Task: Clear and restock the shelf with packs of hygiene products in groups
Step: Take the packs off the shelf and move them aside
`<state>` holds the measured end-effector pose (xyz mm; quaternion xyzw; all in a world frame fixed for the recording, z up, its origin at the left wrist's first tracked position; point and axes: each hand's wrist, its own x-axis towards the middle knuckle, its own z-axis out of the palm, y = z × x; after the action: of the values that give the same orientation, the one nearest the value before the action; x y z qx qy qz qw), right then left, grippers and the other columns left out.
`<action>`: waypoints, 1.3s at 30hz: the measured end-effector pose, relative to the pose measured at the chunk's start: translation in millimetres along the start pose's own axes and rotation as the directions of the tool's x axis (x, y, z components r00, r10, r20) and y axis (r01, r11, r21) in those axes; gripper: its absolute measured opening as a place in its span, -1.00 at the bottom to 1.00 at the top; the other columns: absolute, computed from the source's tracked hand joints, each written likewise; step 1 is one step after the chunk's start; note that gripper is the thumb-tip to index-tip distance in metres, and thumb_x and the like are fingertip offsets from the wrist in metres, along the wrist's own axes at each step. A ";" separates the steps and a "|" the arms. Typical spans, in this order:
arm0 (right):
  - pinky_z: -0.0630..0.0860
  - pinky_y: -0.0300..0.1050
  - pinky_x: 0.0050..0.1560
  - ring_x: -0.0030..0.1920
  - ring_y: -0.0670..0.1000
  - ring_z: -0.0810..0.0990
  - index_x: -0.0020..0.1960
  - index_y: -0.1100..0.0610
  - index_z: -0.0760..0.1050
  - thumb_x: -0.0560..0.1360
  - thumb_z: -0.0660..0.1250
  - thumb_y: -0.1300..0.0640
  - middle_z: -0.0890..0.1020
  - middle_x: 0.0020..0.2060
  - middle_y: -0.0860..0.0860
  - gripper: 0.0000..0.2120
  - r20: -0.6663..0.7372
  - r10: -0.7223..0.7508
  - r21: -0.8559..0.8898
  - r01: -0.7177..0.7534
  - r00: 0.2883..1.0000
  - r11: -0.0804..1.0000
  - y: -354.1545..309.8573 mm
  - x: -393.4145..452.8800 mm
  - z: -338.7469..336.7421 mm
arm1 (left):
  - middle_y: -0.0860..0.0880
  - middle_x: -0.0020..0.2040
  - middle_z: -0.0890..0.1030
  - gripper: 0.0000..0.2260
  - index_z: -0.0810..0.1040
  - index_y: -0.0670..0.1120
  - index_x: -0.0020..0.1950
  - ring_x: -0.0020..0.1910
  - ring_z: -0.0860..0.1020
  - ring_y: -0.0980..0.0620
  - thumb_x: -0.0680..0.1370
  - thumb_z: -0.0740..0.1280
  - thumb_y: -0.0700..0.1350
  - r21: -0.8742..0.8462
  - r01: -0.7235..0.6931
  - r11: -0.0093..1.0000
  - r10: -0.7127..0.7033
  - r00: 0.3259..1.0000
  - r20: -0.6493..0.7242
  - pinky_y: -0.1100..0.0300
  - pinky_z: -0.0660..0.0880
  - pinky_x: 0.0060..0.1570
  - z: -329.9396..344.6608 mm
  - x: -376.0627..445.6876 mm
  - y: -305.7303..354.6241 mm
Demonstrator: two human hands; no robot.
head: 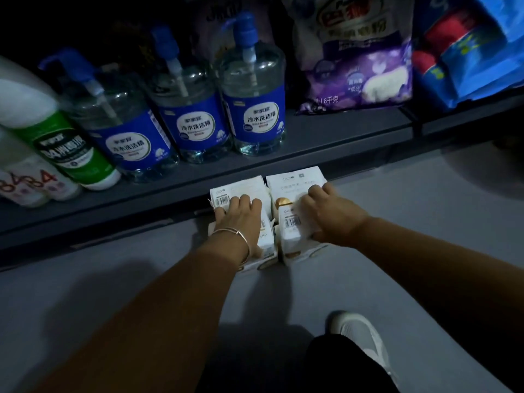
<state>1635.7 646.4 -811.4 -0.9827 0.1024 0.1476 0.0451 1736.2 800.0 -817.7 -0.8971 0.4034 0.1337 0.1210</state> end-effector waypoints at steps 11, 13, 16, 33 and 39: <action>0.33 0.06 0.27 0.36 0.10 0.26 0.44 0.09 0.20 0.47 0.30 -0.17 0.28 0.39 0.07 -0.35 -0.034 -0.020 -0.127 0.016 0.999 0.992 2.4 -13.1 -41.4 | 0.00 0.33 0.30 -0.37 0.25 0.01 0.38 0.30 0.25 -0.05 0.41 0.42 0.14 -0.112 -0.127 0.986 0.119 0.990 -0.077 0.04 0.24 0.20 -49.0 -0.1 -3.6; 0.35 0.02 0.24 0.33 0.10 0.30 0.41 0.09 0.23 0.49 0.29 -0.14 0.34 0.34 0.07 -0.41 -0.062 -0.026 -0.116 0.019 0.998 0.993 7.5 -13.8 -65.2 | 0.01 0.32 0.33 -0.51 0.30 0.02 0.35 0.30 0.25 -0.05 0.48 0.37 0.06 -0.100 -0.184 0.978 0.173 0.979 -0.112 0.04 0.23 0.20 -73.2 1.5 -4.7; 0.38 -0.01 0.18 0.28 0.12 0.38 0.36 0.13 0.27 0.50 0.32 -0.05 0.42 0.26 0.10 -0.48 -0.096 -0.008 -0.074 0.001 0.995 0.997 17.5 -16.1 -114.6 | -0.01 0.28 0.36 -0.61 0.35 -0.01 0.30 0.28 0.27 -0.05 0.51 0.33 -0.04 -0.054 -0.230 0.972 0.219 0.962 -0.165 0.04 0.26 0.21 -117.8 5.0 -10.2; 0.42 -0.07 0.09 0.21 0.15 0.49 0.36 0.12 0.34 0.51 0.32 0.05 0.49 0.25 0.12 -0.55 -0.552 0.191 0.050 -0.196 0.812 0.979 105.8 -9.4 -369.6 | -0.09 0.19 0.44 -0.67 0.43 -0.12 0.25 0.14 0.47 -0.06 0.51 0.35 -0.12 -0.147 -0.462 0.875 0.302 0.757 -0.579 0.11 0.40 0.19 -396.5 54.0 1.0; 0.46 0.01 0.14 0.23 0.15 0.47 0.36 0.16 0.36 0.50 0.34 0.04 0.47 0.25 0.14 -0.52 -0.569 0.210 0.035 -0.231 0.795 0.972 148.3 26.8 -397.2 | -0.07 0.26 0.40 -0.63 0.39 -0.09 0.30 0.21 0.43 -0.05 0.51 0.35 -0.09 -0.182 -0.440 0.879 0.260 0.764 -0.590 0.09 0.40 0.25 -431.4 105.7 23.3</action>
<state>1740.5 449.5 -449.8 -0.9638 0.2222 -0.1459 -0.0225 1847.4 571.7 -452.6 -0.8117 0.5569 -0.0474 -0.1696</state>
